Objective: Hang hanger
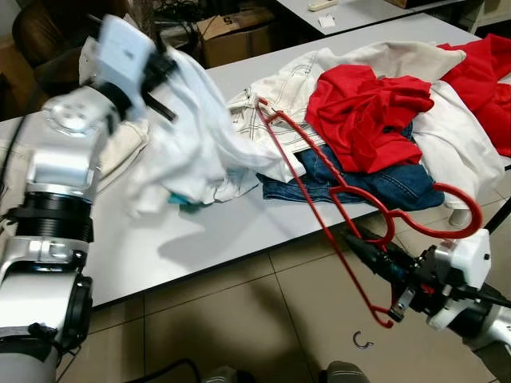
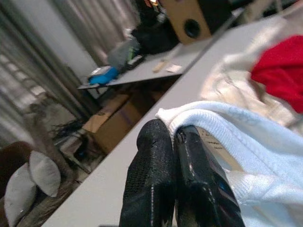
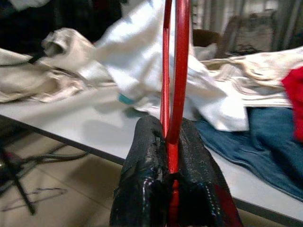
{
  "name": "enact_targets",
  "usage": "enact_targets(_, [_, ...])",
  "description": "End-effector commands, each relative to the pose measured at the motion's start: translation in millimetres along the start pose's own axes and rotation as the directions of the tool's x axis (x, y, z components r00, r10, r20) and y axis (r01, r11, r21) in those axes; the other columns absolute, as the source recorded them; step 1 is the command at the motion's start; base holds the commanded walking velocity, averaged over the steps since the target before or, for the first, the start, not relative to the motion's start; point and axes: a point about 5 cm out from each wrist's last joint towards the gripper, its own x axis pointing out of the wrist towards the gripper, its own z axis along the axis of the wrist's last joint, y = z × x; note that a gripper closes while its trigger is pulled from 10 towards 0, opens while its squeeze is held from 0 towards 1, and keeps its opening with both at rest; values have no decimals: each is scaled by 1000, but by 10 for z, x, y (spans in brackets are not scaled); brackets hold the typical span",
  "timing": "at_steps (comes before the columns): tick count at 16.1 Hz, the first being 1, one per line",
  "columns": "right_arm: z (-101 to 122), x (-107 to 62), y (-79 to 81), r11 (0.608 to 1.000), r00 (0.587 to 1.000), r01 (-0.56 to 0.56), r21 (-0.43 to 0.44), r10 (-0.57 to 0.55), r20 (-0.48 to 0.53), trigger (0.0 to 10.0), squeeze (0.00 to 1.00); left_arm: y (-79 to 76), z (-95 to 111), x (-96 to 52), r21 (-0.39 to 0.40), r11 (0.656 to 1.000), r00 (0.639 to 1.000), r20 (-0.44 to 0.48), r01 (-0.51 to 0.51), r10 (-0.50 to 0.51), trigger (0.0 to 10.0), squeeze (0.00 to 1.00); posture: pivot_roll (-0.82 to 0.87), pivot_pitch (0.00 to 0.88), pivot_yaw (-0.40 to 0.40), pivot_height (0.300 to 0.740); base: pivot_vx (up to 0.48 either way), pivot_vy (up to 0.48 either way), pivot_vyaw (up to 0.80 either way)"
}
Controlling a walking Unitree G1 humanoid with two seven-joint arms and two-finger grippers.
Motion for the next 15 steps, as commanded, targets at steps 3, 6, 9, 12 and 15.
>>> enact_targets(3, [17,116,29,999,999,-31,40,31,-15,10000,0,-143,-115,-31,27,989,987,-78,143,-141,0,0,-221,0,156,740,0,0,0])
enact_targets(6, [-118,274,-84,997,997,25,72,-19,-79,10000,0,-370,-61,-97,-61,929,929,-40,366,-368,0,0,-212,0,145,740,0,0,0])
enact_targets(9, [-152,344,-50,995,989,-56,77,65,-130,10000,0,-460,-59,-126,-173,895,906,-30,411,-422,0,0,-195,0,123,740,0,0,0])
enact_targets(12, [-135,323,-41,995,984,-81,62,90,-151,10000,0,-360,-195,-106,-282,923,946,-116,261,-303,0,0,-189,0,114,740,0,0,0])
enact_targets(15, [-131,265,-39,994,979,-86,62,96,-178,10000,0,-346,-234,-111,-375,900,950,-126,221,-285,0,0,-197,0,117,740,0,0,0])
